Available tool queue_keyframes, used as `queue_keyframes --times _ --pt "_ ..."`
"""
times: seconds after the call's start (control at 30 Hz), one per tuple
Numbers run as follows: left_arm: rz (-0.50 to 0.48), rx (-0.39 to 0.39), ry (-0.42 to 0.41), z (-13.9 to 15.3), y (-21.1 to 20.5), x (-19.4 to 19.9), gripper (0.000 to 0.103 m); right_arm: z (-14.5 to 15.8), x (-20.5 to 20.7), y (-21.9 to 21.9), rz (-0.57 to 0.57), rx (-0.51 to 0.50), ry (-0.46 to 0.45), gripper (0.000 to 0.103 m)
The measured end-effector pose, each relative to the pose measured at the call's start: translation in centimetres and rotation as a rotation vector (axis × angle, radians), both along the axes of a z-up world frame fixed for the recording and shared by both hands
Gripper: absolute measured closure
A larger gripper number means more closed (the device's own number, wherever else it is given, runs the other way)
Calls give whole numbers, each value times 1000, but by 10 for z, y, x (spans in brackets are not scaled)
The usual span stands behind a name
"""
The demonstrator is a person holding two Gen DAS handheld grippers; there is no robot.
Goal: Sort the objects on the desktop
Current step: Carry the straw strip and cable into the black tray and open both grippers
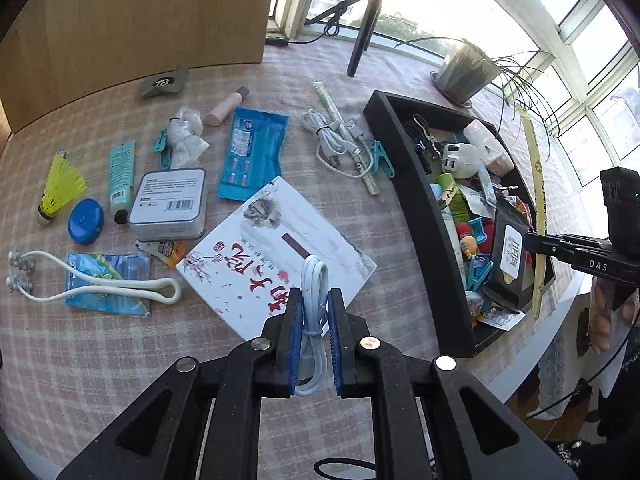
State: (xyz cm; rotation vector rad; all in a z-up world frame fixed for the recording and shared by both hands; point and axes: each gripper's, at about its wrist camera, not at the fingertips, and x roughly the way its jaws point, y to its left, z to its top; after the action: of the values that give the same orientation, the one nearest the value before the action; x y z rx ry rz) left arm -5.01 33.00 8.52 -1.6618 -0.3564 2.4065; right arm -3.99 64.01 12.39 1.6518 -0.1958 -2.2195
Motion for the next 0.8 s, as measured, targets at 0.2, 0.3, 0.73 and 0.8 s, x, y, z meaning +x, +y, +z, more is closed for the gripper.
queue_keyframes --times 0.2,0.3,0.73,0.8 --pt "-90 53 26 10 75 -37 92 10 -5 71 -131 33 19 92" --pt "-124 73 36 16 108 -52 92 11 -9 97 -177 52 22 92" --pt "-136 35 107 39 186 -76 28 10 -26 117 -210 88 57 51" --pt "-115 15 108 40 181 -72 28 13 -29 113 -205 96 72 51"
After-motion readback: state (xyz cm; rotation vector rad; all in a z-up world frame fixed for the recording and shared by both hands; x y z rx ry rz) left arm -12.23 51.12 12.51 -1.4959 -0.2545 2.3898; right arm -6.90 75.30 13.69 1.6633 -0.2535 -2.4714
